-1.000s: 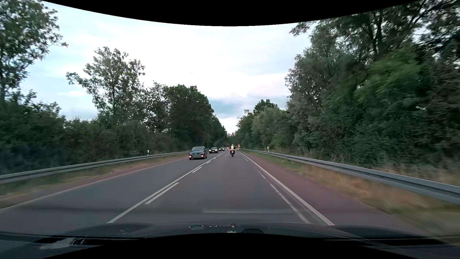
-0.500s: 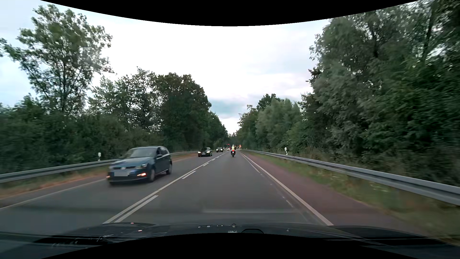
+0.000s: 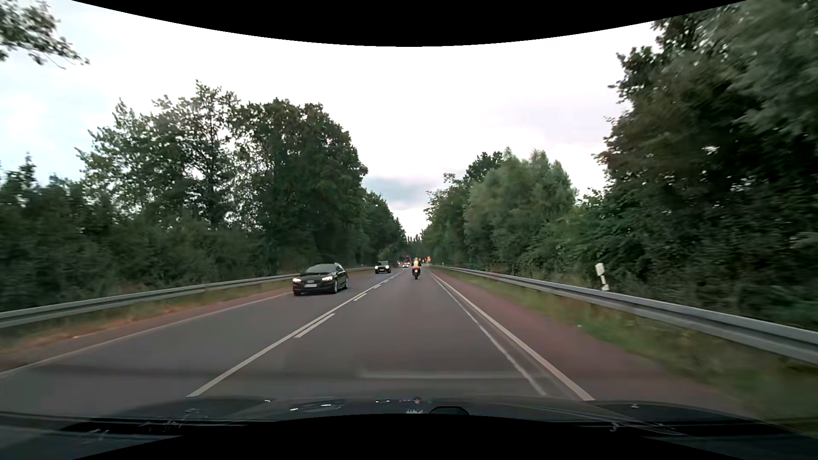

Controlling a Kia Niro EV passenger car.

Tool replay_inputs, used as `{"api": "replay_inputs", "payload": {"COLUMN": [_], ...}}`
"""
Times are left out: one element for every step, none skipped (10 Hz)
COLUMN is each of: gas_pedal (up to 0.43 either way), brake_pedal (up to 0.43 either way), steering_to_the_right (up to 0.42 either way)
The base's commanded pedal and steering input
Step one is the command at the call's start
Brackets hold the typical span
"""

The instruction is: Follow the waypoints while adhering to traffic rules and regulations

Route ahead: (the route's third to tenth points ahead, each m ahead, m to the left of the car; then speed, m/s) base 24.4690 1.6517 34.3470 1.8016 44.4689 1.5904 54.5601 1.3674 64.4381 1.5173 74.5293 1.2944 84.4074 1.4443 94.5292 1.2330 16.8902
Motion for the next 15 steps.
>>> {"api": "replay_inputs", "payload": {"gas_pedal": [0.177, 0.169, 0.157, 0.157, 0.157, 0.157, 0.157, 0.157, 0.157, 0.157, 0.157, 0.157, 0.157, 0.157, 0.157], "brake_pedal": [0.0, 0.0, 0.0, 0.0, 0.0, 0.0, 0.0, 0.0, 0.0, 0.0, 0.0, 0.0, 0.0, 0.0, 0.0], "steering_to_the_right": [-0.004, -0.003, -0.004, -0.003, -0.003, -0.003, -0.003, -0.003, -0.003, -0.003, -0.003, -0.002, -0.002, -0.002, -0.002]}}
